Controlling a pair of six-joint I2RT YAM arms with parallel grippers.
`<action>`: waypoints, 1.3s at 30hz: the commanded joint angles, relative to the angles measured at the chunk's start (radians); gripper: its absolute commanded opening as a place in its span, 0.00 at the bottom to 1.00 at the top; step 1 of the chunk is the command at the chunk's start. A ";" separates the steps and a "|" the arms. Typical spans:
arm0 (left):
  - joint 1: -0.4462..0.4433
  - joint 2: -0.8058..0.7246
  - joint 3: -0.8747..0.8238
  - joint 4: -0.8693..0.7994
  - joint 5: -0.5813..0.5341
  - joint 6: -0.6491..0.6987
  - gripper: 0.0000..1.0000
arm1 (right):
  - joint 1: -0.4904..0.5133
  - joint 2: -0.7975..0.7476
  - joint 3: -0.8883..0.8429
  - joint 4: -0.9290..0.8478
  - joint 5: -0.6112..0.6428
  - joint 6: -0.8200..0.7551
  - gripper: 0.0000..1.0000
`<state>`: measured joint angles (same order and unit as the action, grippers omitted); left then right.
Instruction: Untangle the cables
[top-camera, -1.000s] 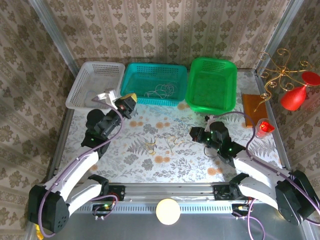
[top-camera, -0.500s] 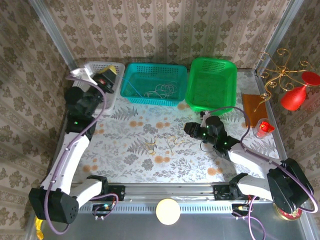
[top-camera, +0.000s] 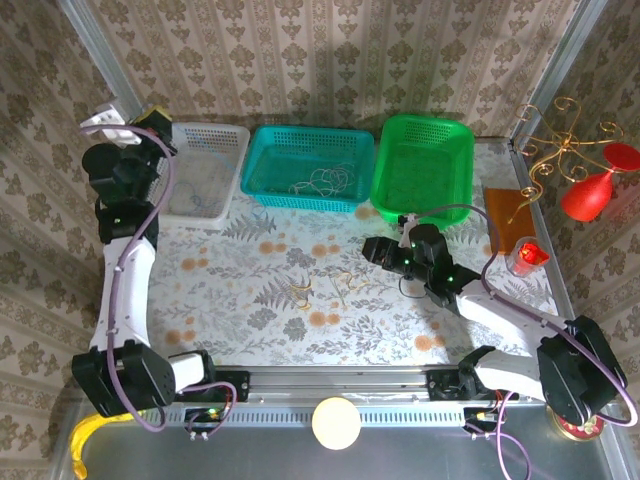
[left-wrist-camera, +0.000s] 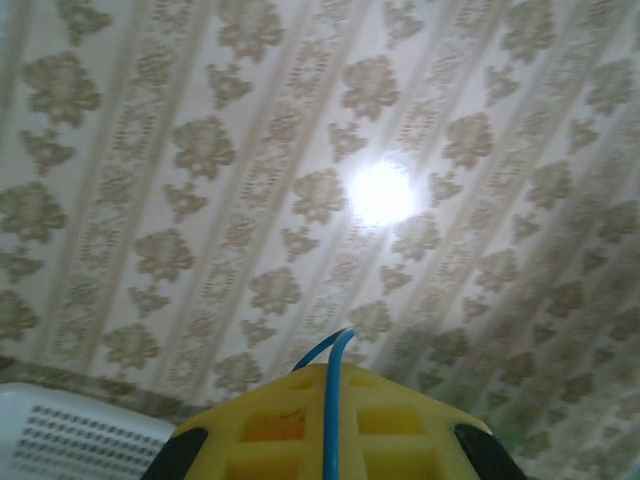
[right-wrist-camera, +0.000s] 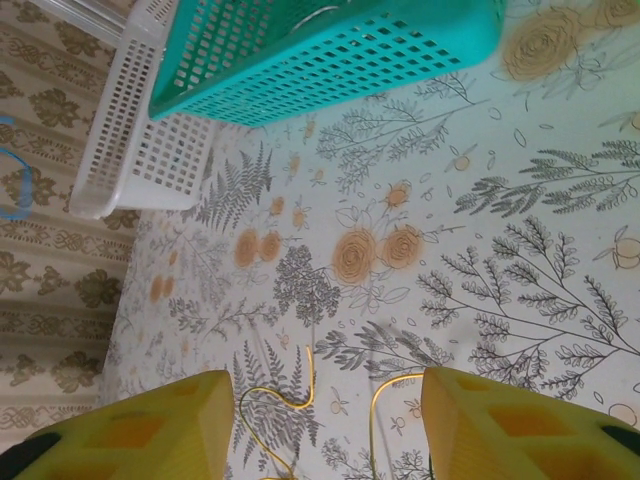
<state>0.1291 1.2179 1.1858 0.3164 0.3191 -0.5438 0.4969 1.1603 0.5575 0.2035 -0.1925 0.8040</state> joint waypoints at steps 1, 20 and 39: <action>0.043 0.026 0.054 0.017 -0.025 0.048 0.00 | -0.001 -0.033 0.041 -0.072 -0.026 -0.039 0.55; 0.158 0.405 0.072 0.093 0.075 0.059 0.00 | -0.002 -0.132 0.067 -0.211 -0.056 -0.084 0.58; 0.135 0.324 0.156 -0.355 0.068 0.131 1.00 | 0.027 -0.044 0.104 -0.268 -0.016 -0.147 0.58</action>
<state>0.2893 1.6108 1.3159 0.0284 0.3695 -0.4141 0.5072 1.0946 0.6277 -0.0166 -0.2386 0.6979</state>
